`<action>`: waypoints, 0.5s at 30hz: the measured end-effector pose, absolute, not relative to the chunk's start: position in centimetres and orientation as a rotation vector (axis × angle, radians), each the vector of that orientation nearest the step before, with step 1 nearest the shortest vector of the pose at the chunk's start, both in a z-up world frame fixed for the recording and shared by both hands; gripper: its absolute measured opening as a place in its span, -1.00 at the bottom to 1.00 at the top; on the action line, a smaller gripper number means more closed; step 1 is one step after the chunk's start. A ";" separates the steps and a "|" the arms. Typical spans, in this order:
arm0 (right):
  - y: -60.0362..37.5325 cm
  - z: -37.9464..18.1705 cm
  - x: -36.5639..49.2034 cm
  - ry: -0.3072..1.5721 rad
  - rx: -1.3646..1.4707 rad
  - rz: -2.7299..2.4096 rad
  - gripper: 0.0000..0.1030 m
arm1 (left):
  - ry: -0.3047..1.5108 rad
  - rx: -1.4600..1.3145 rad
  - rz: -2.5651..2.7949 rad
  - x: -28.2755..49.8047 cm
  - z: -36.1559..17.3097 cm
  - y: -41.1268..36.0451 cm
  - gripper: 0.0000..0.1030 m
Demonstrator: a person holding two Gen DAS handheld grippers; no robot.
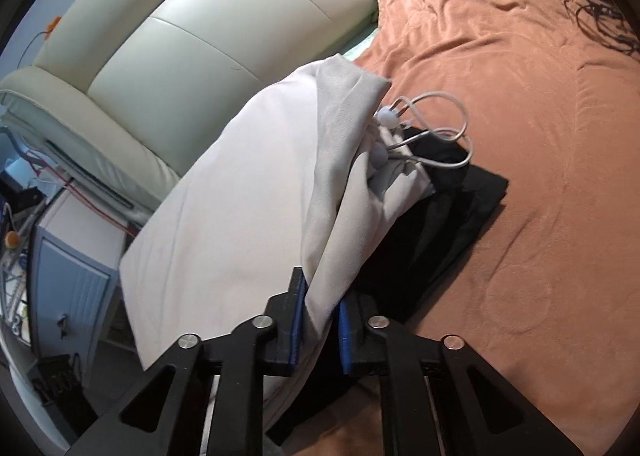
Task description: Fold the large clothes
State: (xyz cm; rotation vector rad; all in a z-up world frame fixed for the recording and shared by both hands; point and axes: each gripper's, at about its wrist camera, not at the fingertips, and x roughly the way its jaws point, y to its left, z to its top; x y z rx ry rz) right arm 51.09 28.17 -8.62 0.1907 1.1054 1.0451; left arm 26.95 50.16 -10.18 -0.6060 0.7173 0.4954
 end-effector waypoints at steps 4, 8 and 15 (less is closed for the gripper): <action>26.0 -7.9 52.2 1.060 0.151 0.939 -0.20 | 0.725 -0.591 0.508 26.6 -9.9 49.3 0.09; 23.2 -7.0 52.6 1.049 0.134 0.866 -0.20 | 0.715 -0.558 0.521 25.3 -8.9 48.2 0.09; 18.2 -3.1 50.3 1.004 0.123 0.876 -0.12 | 0.695 -0.561 0.512 23.5 -6.8 46.3 0.31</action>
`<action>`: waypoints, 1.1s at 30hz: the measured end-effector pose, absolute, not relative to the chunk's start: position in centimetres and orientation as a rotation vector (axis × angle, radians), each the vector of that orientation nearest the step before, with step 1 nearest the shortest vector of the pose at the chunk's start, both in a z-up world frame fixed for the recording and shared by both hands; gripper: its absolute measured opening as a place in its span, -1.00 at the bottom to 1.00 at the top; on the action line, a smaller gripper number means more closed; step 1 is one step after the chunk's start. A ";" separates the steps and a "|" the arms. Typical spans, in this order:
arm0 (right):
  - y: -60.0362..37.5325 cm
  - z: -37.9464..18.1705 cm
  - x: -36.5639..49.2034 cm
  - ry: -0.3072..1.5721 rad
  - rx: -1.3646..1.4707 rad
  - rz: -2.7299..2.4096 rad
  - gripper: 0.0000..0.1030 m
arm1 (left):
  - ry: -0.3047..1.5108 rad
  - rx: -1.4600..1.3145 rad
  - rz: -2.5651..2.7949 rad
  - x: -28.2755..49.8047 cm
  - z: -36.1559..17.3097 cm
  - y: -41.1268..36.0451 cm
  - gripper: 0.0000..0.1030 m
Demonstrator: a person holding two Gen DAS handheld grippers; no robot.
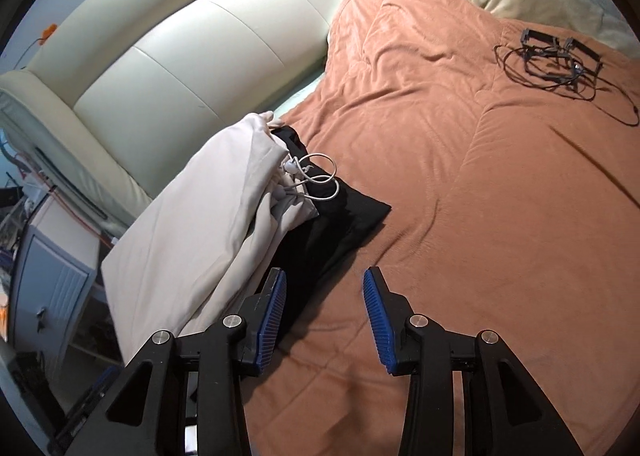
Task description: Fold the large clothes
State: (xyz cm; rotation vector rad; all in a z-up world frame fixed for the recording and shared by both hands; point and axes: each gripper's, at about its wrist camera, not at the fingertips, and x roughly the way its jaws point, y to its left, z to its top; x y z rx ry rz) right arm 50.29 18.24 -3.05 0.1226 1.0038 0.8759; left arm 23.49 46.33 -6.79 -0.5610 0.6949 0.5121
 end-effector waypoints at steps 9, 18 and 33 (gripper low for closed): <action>10.3 1.9 44.5 0.891 0.106 0.855 0.72 | 0.607 -0.494 0.449 20.7 -2.4 40.9 0.75; 0.9 4.9 38.9 0.805 0.097 0.768 1.00 | 0.558 -0.349 0.363 18.2 1.4 33.4 0.99; -14.3 6.8 29.3 0.695 0.090 0.638 1.00 | 0.504 -0.258 0.214 13.0 3.6 24.4 0.99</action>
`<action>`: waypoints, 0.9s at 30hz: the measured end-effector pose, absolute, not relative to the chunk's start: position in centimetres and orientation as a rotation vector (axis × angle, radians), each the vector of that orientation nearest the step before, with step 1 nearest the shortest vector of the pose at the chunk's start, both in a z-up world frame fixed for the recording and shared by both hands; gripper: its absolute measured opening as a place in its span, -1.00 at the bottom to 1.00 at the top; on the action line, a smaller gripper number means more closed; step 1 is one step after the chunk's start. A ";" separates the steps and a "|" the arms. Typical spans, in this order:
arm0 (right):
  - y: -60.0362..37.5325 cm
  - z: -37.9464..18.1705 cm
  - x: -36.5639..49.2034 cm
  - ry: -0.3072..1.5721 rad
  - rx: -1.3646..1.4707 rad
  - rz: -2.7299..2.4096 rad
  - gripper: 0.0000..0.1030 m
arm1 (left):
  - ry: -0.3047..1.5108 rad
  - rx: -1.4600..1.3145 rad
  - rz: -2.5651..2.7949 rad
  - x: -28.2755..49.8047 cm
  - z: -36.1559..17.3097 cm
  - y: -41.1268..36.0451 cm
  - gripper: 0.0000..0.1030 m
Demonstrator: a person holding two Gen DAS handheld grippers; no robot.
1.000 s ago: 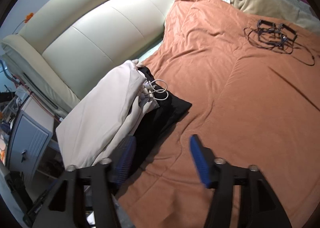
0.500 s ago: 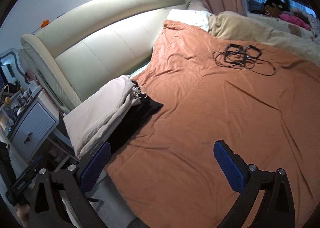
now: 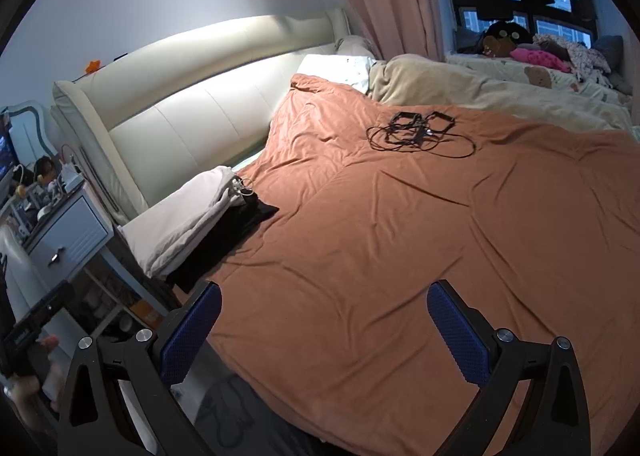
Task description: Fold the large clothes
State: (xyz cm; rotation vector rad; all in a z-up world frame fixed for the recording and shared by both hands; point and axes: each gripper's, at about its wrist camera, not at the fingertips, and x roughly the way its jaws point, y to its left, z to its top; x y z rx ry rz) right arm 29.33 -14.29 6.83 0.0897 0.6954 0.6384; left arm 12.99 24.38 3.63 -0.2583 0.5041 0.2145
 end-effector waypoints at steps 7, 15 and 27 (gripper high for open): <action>-19.1 7.7 24.1 0.622 0.071 0.573 1.00 | 0.484 -0.217 0.136 10.4 3.4 20.6 0.99; -23.1 8.1 17.7 0.563 0.058 0.512 1.00 | 0.427 -0.177 0.088 6.6 3.4 17.2 0.99; -25.6 6.6 9.7 0.494 0.057 0.490 1.00 | 0.351 -0.096 0.035 1.0 3.5 14.0 0.99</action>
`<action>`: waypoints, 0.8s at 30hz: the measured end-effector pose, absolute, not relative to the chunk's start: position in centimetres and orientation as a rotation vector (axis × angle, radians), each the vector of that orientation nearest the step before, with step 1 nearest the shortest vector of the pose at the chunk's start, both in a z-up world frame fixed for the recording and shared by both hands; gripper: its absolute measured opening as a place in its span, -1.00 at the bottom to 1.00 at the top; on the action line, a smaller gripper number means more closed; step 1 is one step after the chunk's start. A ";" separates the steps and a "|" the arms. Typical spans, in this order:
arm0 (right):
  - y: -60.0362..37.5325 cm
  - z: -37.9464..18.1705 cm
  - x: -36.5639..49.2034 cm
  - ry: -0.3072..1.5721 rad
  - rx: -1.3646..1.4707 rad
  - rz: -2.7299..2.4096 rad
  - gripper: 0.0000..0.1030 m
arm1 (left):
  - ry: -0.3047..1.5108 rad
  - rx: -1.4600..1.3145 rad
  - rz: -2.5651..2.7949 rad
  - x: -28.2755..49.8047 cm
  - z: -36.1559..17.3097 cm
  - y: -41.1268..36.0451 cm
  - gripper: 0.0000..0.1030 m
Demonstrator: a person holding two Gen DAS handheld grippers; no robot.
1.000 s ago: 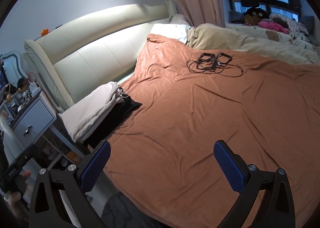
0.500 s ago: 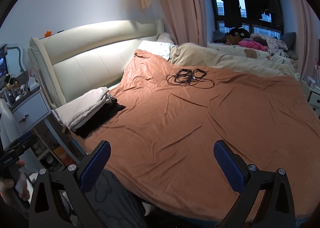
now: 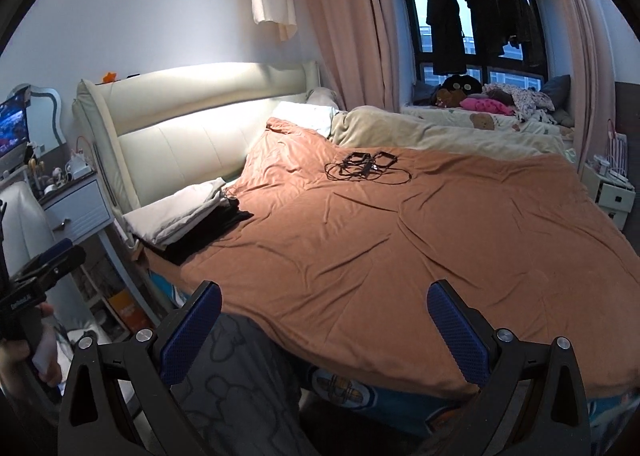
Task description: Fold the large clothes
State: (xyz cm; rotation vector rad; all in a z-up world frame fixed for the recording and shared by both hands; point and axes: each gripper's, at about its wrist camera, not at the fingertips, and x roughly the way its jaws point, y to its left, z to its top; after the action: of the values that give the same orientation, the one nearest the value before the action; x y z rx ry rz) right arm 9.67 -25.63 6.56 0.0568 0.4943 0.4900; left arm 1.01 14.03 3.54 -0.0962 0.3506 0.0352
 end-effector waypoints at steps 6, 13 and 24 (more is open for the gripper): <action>-26.8 5.6 6.9 0.482 0.066 0.453 1.00 | 0.320 -0.082 0.032 -1.6 2.9 12.7 0.99; -26.6 5.5 4.5 0.453 0.035 0.418 1.00 | 0.337 -0.073 0.027 -2.7 2.2 11.8 0.99; -27.2 5.0 3.8 0.476 0.049 0.385 1.00 | 0.327 -0.063 0.025 -3.2 2.4 11.4 0.99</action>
State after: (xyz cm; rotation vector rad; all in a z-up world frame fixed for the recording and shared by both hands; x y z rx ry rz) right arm 3.80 -27.16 5.02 0.0491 0.4762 0.3853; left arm -3.20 11.39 2.37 -0.0633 0.3274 0.0253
